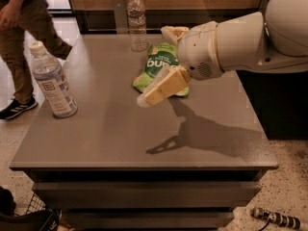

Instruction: Pick blue plastic bottle

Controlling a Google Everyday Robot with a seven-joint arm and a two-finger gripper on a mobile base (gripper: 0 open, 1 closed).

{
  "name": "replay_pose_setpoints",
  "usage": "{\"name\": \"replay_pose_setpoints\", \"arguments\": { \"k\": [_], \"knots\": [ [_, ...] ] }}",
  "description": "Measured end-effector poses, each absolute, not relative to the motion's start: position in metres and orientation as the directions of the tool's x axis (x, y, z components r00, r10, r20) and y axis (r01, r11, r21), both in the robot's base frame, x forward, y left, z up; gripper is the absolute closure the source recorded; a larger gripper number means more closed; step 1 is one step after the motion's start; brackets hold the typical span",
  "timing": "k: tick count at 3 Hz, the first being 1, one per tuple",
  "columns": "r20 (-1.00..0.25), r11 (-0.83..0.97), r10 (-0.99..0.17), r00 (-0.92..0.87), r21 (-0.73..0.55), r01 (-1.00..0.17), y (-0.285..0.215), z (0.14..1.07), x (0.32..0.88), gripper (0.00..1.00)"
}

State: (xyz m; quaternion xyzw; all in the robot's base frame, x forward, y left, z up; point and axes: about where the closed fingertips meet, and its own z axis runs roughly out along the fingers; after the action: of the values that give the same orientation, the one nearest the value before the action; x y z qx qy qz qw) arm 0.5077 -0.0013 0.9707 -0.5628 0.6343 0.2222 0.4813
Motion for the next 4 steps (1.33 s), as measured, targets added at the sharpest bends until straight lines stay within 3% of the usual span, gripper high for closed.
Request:
{"name": "replay_pose_setpoints", "arguments": {
  "k": [2,4],
  "knots": [
    [-0.864,0.241,-0.491,0.114,-0.261,-0.935,0.03,0.957,0.507,0.0],
    [-0.91,0.222,-0.36,0.208,-0.3,-0.928,0.128,0.94,0.533,0.0]
  ]
}}
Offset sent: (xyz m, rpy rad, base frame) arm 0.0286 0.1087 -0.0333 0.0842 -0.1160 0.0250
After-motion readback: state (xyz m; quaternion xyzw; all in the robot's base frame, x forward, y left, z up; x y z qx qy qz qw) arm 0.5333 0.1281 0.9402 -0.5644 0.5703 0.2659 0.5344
